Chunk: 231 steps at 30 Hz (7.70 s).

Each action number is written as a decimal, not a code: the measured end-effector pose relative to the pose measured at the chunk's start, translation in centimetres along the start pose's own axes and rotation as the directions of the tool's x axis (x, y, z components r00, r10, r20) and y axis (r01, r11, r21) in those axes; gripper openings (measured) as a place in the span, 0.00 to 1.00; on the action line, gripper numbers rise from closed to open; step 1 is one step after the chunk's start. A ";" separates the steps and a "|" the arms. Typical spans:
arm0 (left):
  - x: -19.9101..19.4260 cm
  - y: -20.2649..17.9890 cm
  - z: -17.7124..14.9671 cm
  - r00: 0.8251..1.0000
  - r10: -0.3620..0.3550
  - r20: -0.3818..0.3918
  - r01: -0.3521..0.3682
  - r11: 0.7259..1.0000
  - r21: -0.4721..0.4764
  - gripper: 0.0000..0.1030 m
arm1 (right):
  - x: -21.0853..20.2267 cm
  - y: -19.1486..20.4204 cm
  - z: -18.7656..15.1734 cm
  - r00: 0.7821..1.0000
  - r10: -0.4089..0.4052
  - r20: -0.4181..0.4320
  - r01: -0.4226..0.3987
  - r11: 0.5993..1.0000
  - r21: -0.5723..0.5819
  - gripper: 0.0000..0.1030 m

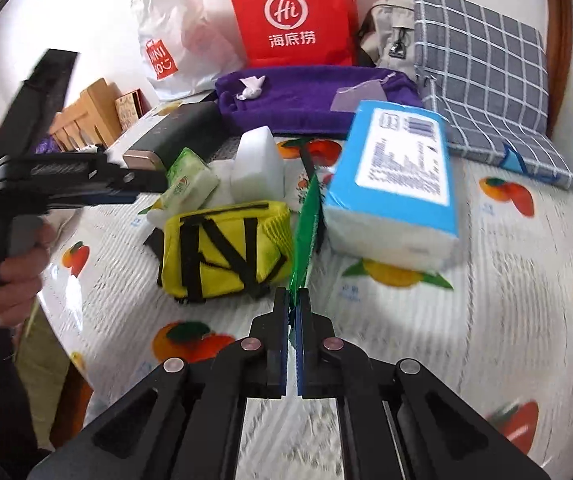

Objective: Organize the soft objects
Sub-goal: 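Grasp the green snack packet with the right tool while the left tool grasps the green tissue pack, then carry the green packet in the right tool while the left tool carries the green pack to the towel, then open the right tool onto the purple towel while the left tool releases the green pack there, then reach the right tool to the white foam block while the left tool moves toward the dark green box, then grasp the white foam block with the right tool while the left tool grasps the white glove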

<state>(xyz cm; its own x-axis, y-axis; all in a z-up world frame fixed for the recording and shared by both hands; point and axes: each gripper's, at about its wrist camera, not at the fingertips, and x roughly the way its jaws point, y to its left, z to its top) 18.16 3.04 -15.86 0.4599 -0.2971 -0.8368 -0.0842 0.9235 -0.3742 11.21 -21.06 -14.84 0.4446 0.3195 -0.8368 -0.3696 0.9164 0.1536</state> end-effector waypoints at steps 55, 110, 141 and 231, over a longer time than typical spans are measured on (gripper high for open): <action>-6.7 6.5 -4.2 0.995 0.062 0.081 -0.051 0.990 -0.129 0.27 | -5.7 -1.4 -4.1 0.989 -0.133 0.066 0.125 0.986 0.111 0.05; -2.8 1.7 13.3 0.988 0.080 0.134 -0.088 0.995 0.053 0.27 | 1.4 -4.1 17.7 0.982 -0.073 0.174 0.053 0.991 0.120 0.05; 7.3 4.2 19.5 0.996 0.089 0.005 -0.089 0.995 -0.053 0.27 | 14.4 -3.9 22.7 0.998 0.068 -0.006 -0.067 0.996 0.051 0.05; -1.1 -2.3 -1.4 0.998 0.042 -0.050 -0.040 0.998 0.044 0.56 | -0.2 -2.1 -3.0 0.996 -0.093 -0.001 0.092 0.988 0.125 0.46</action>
<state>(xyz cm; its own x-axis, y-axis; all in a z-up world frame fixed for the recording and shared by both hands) 16.64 0.90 -14.58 0.4109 -0.2699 -0.8708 -0.0630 0.9445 -0.3224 9.42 -23.82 -16.60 0.4762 0.2328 -0.8480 -0.2217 0.9650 0.1403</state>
